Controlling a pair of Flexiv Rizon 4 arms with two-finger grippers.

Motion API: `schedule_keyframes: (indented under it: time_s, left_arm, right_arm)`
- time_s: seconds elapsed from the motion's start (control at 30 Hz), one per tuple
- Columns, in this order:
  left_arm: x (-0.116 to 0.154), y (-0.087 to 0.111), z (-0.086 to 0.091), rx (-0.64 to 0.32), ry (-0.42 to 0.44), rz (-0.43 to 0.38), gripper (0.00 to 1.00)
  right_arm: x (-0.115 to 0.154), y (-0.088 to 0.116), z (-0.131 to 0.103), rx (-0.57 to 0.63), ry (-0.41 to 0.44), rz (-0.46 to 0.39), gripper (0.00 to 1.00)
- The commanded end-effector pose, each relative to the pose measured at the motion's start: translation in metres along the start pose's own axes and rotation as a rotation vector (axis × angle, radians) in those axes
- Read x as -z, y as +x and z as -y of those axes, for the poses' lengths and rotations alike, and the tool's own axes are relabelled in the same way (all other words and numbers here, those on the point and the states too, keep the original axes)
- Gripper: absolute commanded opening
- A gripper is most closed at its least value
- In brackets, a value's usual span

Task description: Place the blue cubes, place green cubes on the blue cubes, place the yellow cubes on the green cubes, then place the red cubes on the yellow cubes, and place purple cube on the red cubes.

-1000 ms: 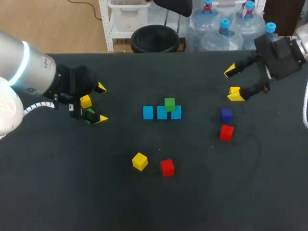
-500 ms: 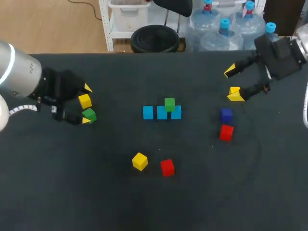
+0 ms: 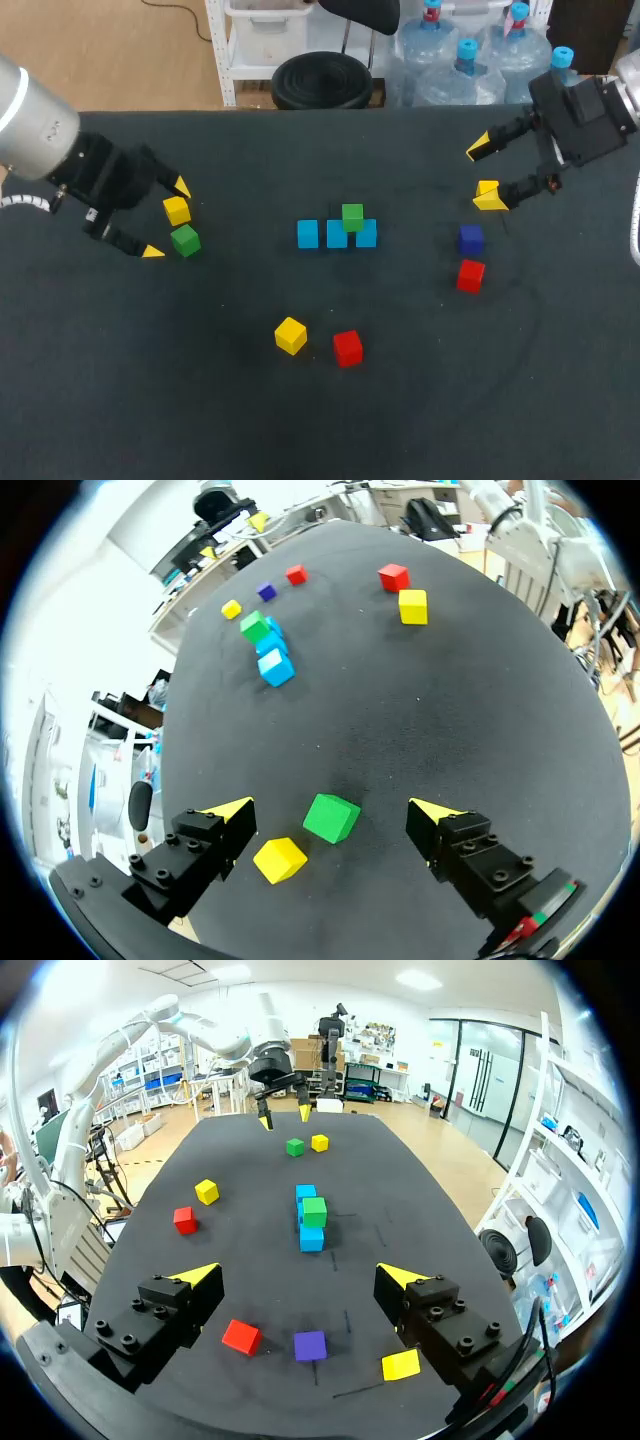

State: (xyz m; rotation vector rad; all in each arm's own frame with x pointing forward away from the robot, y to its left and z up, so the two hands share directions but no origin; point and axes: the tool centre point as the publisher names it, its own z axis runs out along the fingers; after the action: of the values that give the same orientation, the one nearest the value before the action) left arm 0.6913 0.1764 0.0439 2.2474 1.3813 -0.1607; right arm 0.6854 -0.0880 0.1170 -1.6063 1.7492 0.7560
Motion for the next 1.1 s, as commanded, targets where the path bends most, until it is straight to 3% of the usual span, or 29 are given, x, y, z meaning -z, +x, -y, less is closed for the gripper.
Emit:
schedule_keyframes:
  time_s: [0.03, 0.8, 1.1]
  left_arm:
    - [-0.014, 0.004, -0.011, -0.021, 0.086, 0.0, 1.0]
    - [-0.034, 0.032, -0.021, -0.143, 0.199, -0.013, 1.0]
    - [-0.038, 0.038, -0.019, -0.169, 0.243, -0.023, 0.84]
  right_arm:
    - [-0.001, 0.0, 0.0, 0.001, 0.0, 0.002, 1.0]
    - [-0.001, 0.0, 0.0, 0.001, 0.0, 0.002, 1.0]
    - [-0.001, 0.0, 0.0, 0.001, 0.0, 0.002, 1.0]
